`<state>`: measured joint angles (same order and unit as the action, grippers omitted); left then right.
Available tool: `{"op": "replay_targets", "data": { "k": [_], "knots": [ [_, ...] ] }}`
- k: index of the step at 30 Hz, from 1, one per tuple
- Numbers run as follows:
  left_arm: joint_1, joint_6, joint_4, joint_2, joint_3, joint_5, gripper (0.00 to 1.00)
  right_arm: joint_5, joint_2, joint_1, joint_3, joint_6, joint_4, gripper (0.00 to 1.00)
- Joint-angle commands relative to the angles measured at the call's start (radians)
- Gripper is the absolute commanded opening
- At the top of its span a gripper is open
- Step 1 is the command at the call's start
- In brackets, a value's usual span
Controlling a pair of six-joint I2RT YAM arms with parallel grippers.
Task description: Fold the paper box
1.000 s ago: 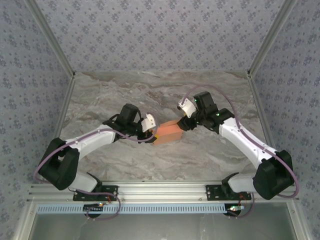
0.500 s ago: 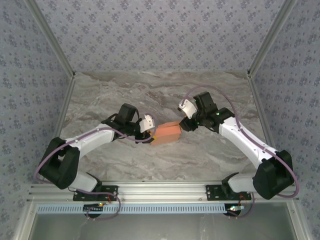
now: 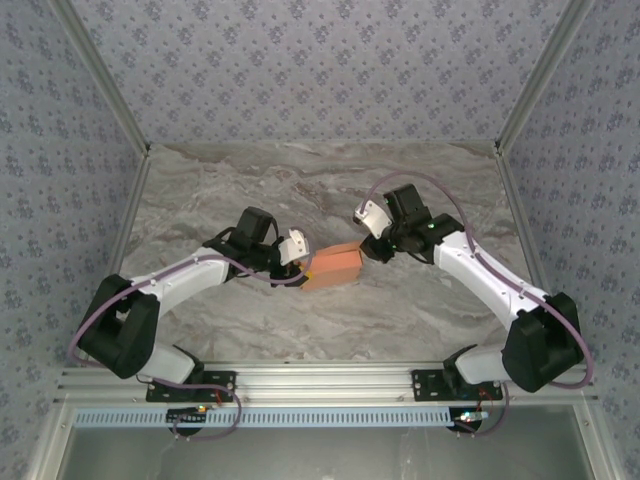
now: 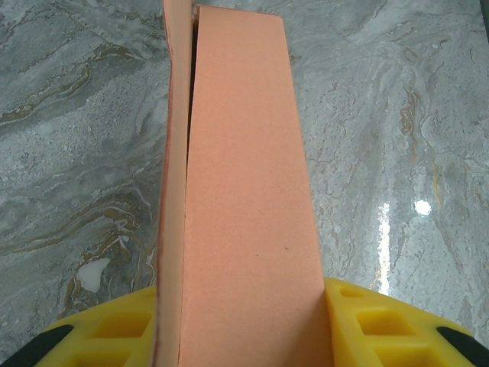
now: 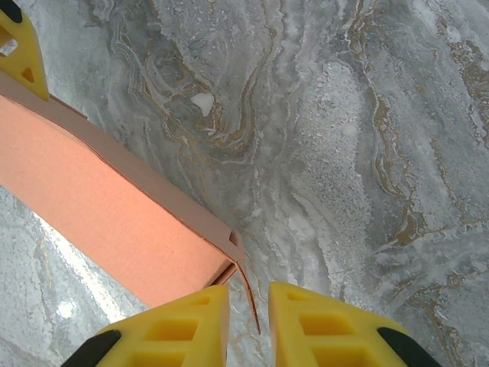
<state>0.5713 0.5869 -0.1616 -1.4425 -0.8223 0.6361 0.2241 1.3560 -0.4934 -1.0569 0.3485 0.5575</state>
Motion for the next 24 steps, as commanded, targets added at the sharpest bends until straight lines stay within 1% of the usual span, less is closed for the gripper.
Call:
{"op": "replay_targets", "data": {
  "k": [1, 6, 15, 18, 21, 24],
  "knots": [
    [-0.005, 0.010, 0.017, 0.025, -0.009, 0.029, 0.34, 0.015, 0.011, 0.004, 0.016, -0.011, 0.002, 0.21],
    [-0.005, 0.005, 0.022, 0.028, -0.005, 0.028, 0.34, 0.006, 0.009, 0.003, 0.029, -0.023, -0.011, 0.23],
    [-0.005, -0.017, 0.040, 0.033, 0.001, 0.005, 0.34, 0.013, -0.004, 0.002, 0.047, -0.059, -0.035, 0.10],
    [-0.005, -0.047, 0.083, 0.040, 0.018, -0.014, 0.34, -0.013, -0.024, -0.004, 0.058, -0.125, -0.043, 0.06],
    [-0.005, -0.076, 0.129, 0.047, 0.038, -0.038, 0.34, -0.069, -0.038, -0.025, 0.058, -0.238, -0.048, 0.01],
    [-0.001, -0.098, 0.159, 0.048, 0.052, -0.053, 0.34, -0.142, -0.036, -0.057, 0.053, -0.378, -0.054, 0.00]
  ]
}}
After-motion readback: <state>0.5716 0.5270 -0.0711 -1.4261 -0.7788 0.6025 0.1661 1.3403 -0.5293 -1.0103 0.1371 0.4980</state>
